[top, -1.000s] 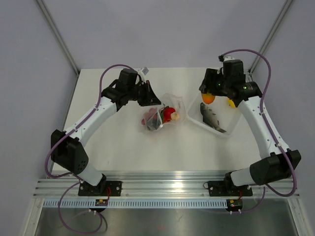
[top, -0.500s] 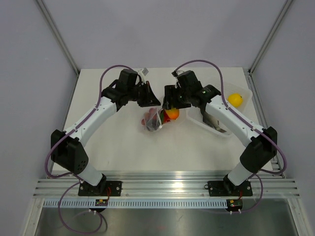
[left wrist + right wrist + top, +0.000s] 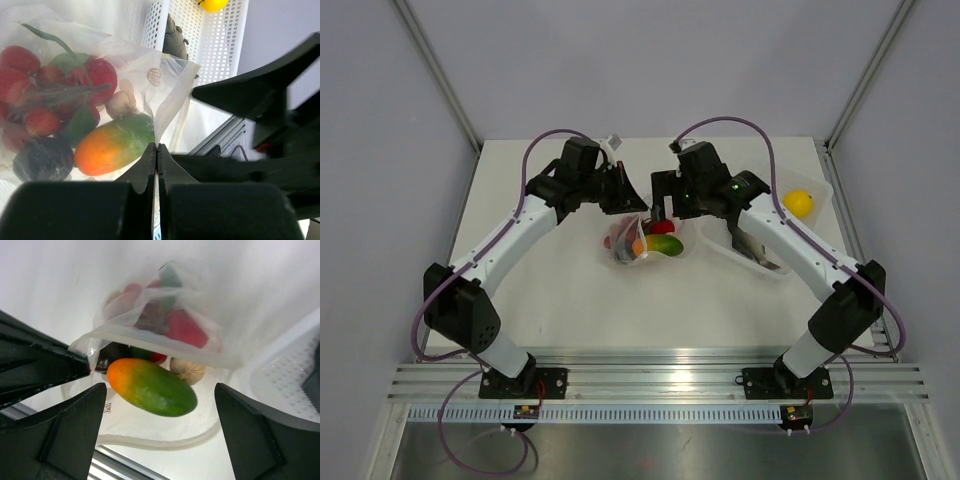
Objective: Place the food in the zip-top bag and seal the zipper
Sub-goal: Pick up the fake fruit from the bin.
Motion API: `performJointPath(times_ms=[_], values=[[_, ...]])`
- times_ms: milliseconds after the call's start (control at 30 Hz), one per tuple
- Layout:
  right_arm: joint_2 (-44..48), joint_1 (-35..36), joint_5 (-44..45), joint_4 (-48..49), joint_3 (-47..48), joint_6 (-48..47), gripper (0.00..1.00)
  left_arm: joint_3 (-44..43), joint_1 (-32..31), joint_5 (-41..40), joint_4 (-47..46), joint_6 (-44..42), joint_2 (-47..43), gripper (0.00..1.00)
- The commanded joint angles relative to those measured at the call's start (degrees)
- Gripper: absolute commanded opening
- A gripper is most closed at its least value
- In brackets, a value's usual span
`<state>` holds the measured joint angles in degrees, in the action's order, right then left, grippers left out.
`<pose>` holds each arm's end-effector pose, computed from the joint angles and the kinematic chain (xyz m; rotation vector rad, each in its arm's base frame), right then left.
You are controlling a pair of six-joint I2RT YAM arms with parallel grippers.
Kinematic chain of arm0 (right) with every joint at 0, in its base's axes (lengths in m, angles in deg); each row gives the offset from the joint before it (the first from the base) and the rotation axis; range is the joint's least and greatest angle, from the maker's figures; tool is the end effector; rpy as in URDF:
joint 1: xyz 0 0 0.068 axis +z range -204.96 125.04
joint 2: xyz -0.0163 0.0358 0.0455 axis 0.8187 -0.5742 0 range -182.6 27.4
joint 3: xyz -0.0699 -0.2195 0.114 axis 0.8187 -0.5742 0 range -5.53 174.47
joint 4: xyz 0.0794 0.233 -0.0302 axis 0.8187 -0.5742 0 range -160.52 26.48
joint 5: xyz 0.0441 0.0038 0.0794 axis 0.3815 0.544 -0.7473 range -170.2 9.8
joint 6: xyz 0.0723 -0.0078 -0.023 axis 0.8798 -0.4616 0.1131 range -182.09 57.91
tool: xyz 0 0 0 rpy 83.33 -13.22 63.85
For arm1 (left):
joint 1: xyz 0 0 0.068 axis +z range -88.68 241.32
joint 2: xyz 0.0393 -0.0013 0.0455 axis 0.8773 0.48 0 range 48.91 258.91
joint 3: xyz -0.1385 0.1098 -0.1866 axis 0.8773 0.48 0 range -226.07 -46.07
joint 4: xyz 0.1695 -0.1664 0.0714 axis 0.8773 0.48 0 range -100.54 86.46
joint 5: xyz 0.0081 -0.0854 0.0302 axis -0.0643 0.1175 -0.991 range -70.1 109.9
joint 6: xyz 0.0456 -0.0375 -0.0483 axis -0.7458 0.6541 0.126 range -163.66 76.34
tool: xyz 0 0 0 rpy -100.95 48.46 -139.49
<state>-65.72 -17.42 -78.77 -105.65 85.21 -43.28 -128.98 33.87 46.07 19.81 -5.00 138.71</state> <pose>0.2906 0.2211 0.3139 -0.3771 2.3634 0.4472 0.3067 -0.1914 0.3131 0.0406 2.3885 -1.1043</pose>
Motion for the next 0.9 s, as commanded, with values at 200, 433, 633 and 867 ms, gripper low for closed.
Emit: performJointPath(times_ms=[200,433,633,867], values=[[10.0,-22.6,8.7,-2.0,-5.5,0.1,0.69,-2.4,-0.2,0.5,-1.4,0.0,-0.9,0.00],[-3.3,-33.4,21.7,-4.9,1.8,-6.9,0.83,-2.8,-0.3,-0.2,-0.9,-1.1,-1.0,0.00],[-13.7,-37.1,23.9,-3.8,7.4,-9.0,0.99,-2.6,-0.3,-1.1,0.4,-2.5,-1.8,0.00],[-19.7,-41.1,24.4,-1.0,10.2,-11.0,0.99,-1.0,-0.3,-0.2,-1.0,-3.1,-2.0,0.00]])
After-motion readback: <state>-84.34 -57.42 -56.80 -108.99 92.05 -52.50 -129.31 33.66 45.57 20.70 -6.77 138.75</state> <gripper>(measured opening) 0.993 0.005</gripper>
